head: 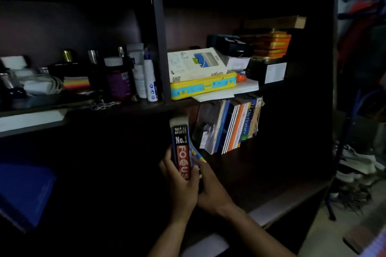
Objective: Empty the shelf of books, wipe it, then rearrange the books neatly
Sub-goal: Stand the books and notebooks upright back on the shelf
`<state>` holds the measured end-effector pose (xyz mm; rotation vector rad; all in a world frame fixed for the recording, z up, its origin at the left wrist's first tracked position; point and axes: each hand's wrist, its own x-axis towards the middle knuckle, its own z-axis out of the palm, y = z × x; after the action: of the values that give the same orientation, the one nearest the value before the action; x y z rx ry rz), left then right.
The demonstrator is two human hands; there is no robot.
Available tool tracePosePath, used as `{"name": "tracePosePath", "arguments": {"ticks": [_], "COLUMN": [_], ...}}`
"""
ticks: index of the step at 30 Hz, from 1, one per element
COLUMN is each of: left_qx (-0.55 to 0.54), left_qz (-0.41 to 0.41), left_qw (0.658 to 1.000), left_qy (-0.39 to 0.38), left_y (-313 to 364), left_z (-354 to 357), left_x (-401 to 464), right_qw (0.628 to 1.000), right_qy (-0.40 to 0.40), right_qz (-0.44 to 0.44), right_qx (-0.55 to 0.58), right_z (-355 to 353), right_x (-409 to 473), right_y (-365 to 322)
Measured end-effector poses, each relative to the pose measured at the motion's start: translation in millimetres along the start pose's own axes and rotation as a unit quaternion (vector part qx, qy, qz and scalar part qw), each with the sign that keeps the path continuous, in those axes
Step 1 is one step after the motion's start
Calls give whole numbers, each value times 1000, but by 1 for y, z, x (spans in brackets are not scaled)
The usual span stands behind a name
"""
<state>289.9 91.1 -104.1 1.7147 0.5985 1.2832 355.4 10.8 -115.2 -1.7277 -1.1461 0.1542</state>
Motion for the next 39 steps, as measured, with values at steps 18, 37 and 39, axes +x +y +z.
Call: {"name": "tracePosePath", "arguments": {"ticks": [18,37,39], "left_qx": [49,98,100], "left_qz": [0,14,22], "left_qw": [998,979,976], "left_qy": [-47,-180,-193], "left_y": [-26,-64,-63], "left_z": [43,82,82], "left_x": [38,77,76], "right_qw": [977,972,971], "right_qy": [3,160,163], "right_qz": [-12,65,72], "right_qx": [-212,-159,-159], "right_z": [-30,-27,-30], "right_x": [63,76,74], "right_y": [40,59,57]}}
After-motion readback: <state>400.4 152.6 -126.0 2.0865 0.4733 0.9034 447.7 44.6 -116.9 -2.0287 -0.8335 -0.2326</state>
